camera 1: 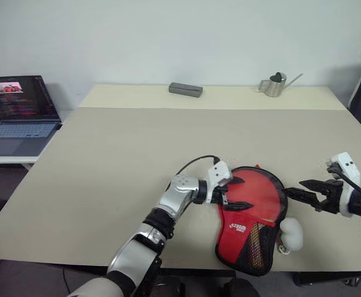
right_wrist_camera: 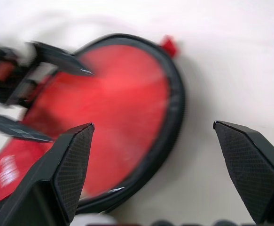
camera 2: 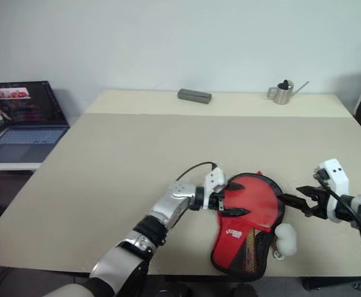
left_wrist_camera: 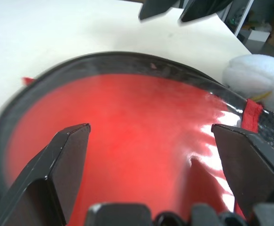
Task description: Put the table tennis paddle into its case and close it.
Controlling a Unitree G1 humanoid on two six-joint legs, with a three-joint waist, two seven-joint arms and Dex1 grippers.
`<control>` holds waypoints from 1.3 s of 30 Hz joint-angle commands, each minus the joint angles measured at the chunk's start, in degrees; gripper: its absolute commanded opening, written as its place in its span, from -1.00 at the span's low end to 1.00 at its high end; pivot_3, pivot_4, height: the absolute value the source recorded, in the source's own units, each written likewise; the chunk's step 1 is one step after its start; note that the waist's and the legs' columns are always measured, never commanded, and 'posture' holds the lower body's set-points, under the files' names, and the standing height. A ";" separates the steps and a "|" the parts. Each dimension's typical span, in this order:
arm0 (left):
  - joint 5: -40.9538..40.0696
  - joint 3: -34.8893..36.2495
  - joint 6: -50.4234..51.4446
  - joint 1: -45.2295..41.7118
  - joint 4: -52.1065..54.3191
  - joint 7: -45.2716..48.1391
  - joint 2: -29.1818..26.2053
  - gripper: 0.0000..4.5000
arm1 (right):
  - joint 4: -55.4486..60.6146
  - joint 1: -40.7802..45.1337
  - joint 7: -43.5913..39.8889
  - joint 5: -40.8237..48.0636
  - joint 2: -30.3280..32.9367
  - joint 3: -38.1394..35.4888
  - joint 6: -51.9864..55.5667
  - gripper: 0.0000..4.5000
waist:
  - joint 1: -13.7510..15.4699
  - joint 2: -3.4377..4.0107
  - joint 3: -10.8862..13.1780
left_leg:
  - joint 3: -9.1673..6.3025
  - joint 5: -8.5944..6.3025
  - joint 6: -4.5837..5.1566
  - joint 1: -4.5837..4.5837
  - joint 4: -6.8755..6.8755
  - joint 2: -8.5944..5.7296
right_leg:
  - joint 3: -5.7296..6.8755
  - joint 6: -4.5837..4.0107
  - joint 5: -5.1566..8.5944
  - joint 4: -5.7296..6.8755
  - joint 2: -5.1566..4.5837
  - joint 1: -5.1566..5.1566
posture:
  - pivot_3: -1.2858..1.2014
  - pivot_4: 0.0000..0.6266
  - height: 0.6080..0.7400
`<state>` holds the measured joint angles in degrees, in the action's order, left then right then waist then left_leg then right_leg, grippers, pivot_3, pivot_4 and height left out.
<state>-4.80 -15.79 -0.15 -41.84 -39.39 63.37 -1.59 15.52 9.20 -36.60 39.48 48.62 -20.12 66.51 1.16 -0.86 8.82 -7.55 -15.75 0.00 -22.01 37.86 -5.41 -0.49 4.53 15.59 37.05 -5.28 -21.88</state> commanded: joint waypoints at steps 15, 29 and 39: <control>-7.15 2.43 8.54 -1.44 21.41 13.82 -18.24 1.00 | -13.61 9.55 1.42 -8.33 -8.34 10.46 -10.46 0.98 | -1.46 -0.01 0.16 | 0.13 0.06 -0.11 -0.10 -0.02 0.03 | -0.26 -0.06 -0.04 0.12 0.09 -0.31 | 0.03 -0.52 1.00; -8.83 5.55 10.85 2.79 25.14 12.20 -26.00 1.00 | -15.83 12.88 -0.15 -9.42 -10.87 11.80 -10.43 -0.91 | -1.66 0.01 0.18 | 0.13 0.06 -0.11 -0.09 0.00 0.06 | -0.32 -0.11 -0.10 0.16 0.10 -0.36 | 0.03 -0.52 1.00; -9.33 5.45 11.74 4.02 26.63 11.48 -27.16 1.00 | -17.39 20.18 -0.57 -11.41 -14.73 16.50 -11.96 -0.99 | -3.01 0.04 0.20 | 0.16 0.06 -0.11 -0.08 -0.01 0.07 | -0.36 -0.13 -0.11 0.21 0.11 -0.41 | 0.03 -0.52 1.00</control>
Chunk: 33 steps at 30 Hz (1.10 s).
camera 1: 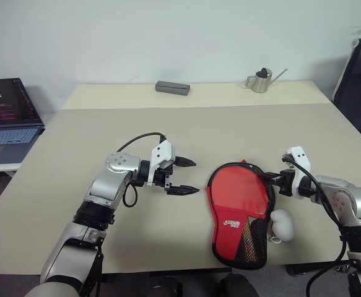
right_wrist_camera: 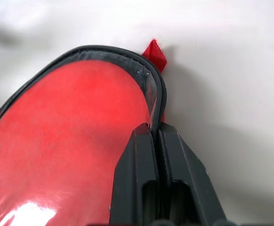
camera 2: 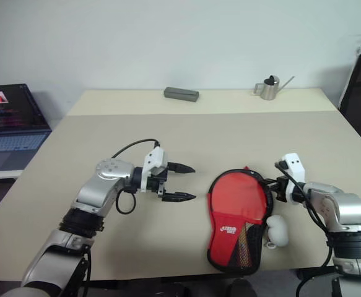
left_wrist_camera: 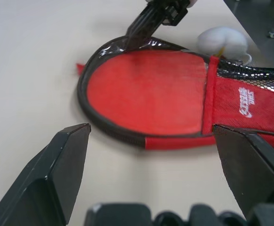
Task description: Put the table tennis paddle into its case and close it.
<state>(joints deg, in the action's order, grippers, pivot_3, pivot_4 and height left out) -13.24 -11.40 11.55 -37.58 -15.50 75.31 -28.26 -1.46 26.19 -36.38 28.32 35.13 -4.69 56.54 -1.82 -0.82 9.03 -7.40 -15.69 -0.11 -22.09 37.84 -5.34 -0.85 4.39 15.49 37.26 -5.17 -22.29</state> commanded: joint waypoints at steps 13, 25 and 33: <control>-0.61 0.37 0.53 0.50 3.56 -1.43 -0.13 1.00 | -17.20 16.59 -1.20 -8.69 -9.85 7.81 -12.32 -0.99 | -0.02 0.06 0.05 | 0.03 0.01 -0.03 -0.02 0.01 -0.03 | -0.03 -0.02 -0.01 0.07 -0.01 -0.08 | 0.03 -0.52 1.00; -0.31 -0.47 0.35 1.06 3.73 -2.01 0.29 1.00 | -17.36 15.38 -1.66 -11.06 -9.78 7.02 -10.62 -0.69 | -0.02 0.07 0.05 | 0.03 0.01 -0.03 -0.01 0.01 -0.03 | -0.04 -0.02 -0.01 0.12 -0.01 -0.11 | 0.03 -0.52 1.00; -0.26 -1.10 0.08 0.47 3.16 -1.85 1.07 1.00 | -10.21 13.58 -1.83 -7.79 -8.01 2.64 -4.49 0.56 | -0.01 0.07 0.05 | 0.04 0.01 -0.04 -0.02 0.01 -0.03 | -0.06 -0.02 -0.01 0.14 -0.01 -0.13 | 0.03 -0.52 1.00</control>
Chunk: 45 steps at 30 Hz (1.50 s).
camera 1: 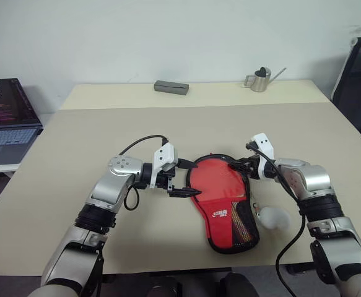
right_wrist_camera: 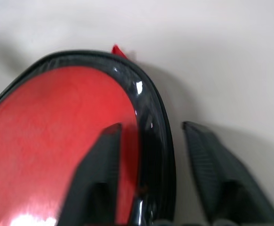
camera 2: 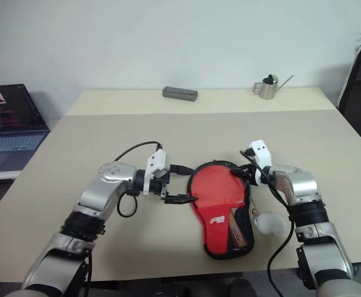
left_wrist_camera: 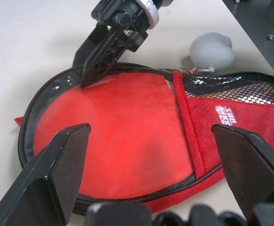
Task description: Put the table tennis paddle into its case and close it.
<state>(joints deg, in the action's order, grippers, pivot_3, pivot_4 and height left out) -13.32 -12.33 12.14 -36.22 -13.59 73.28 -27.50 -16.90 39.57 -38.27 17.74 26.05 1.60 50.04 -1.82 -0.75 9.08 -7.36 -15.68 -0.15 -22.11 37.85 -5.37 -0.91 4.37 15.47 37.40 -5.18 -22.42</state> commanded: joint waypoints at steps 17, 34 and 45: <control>5.15 -3.94 -5.65 -4.03 -6.26 -6.84 10.49 1.00 | 41.45 -25.56 -12.11 23.54 22.99 -19.71 15.84 0.99 | 1.68 -0.01 0.03 | -0.06 -0.10 0.17 -0.31 0.08 0.01 | 0.15 0.03 -0.02 -0.19 -0.02 -0.01 | 0.03 -0.52 1.00; 10.58 -7.08 -11.56 -5.47 -18.00 -9.70 17.12 1.00 | 48.14 -45.97 -16.07 16.45 31.30 -19.88 0.37 0.99 | 1.85 -0.07 0.06 | -0.03 -0.10 0.19 -0.23 0.13 0.00 | 0.18 0.11 -0.04 -0.19 -0.02 0.12 | 0.03 -0.52 1.00; 11.06 -6.30 -15.02 -4.81 -24.46 -10.05 18.68 1.00 | 45.21 -45.33 -16.37 11.71 31.43 -15.10 -6.17 0.99 | 1.93 -0.07 0.05 | -0.05 0.00 0.02 -0.19 0.13 0.00 | 0.21 0.12 -0.04 -0.20 -0.03 0.18 | 0.03 -0.52 1.00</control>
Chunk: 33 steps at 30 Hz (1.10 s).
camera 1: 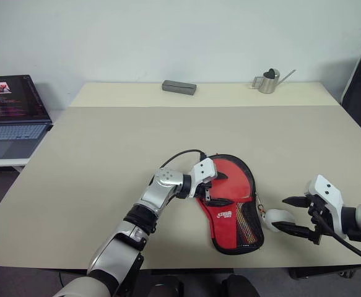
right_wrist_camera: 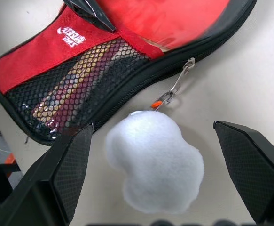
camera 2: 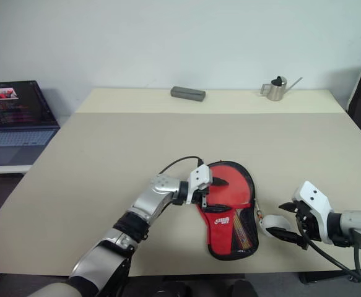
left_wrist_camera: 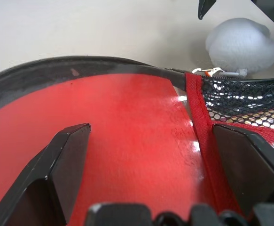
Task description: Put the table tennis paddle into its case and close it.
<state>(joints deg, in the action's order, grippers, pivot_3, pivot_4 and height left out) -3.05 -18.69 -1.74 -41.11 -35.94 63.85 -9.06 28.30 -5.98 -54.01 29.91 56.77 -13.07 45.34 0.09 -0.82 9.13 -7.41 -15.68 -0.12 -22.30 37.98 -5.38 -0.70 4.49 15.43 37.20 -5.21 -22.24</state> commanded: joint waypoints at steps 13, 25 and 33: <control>4.46 -2.62 -4.17 -0.90 -8.03 -0.32 -0.11 1.00 | 0.13 0.01 -1.62 -2.38 1.19 2.86 -2.61 0.99 | 0.07 -0.02 -0.06 | -0.02 -0.13 0.22 0.57 -0.01 0.01 | 0.01 0.07 -0.03 -0.03 0.01 0.53 | 0.03 -0.52 1.00; 5.31 -3.19 -5.47 -2.25 -10.05 -0.41 0.26 1.00 | -2.83 4.81 -0.04 -7.27 0.31 10.19 -4.98 -0.06 | 0.12 -0.05 -0.09 | -0.05 -0.12 0.21 0.58 -0.01 0.00 | 0.02 0.11 -0.06 -0.08 0.01 0.57 | 0.03 -0.52 1.00; 6.09 -3.62 -5.43 -2.32 -11.88 0.20 -0.11 1.00 | -2.17 3.17 -0.55 -7.91 0.98 10.01 -5.69 -0.99 | 0.13 -0.09 -0.11 | -0.07 -0.12 0.21 0.59 -0.01 0.00 | 0.02 0.11 -0.07 -0.09 0.01 0.58 | 0.03 -0.52 1.00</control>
<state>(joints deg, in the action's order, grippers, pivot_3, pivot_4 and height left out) -1.17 -19.88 -7.94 -44.51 -44.51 64.37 -8.25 25.04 -2.03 -54.15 22.61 56.99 -2.68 40.36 0.22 -0.91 9.02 -7.48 -15.81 0.08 -21.71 37.97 -5.37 -0.67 4.60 15.36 37.11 -5.19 -21.66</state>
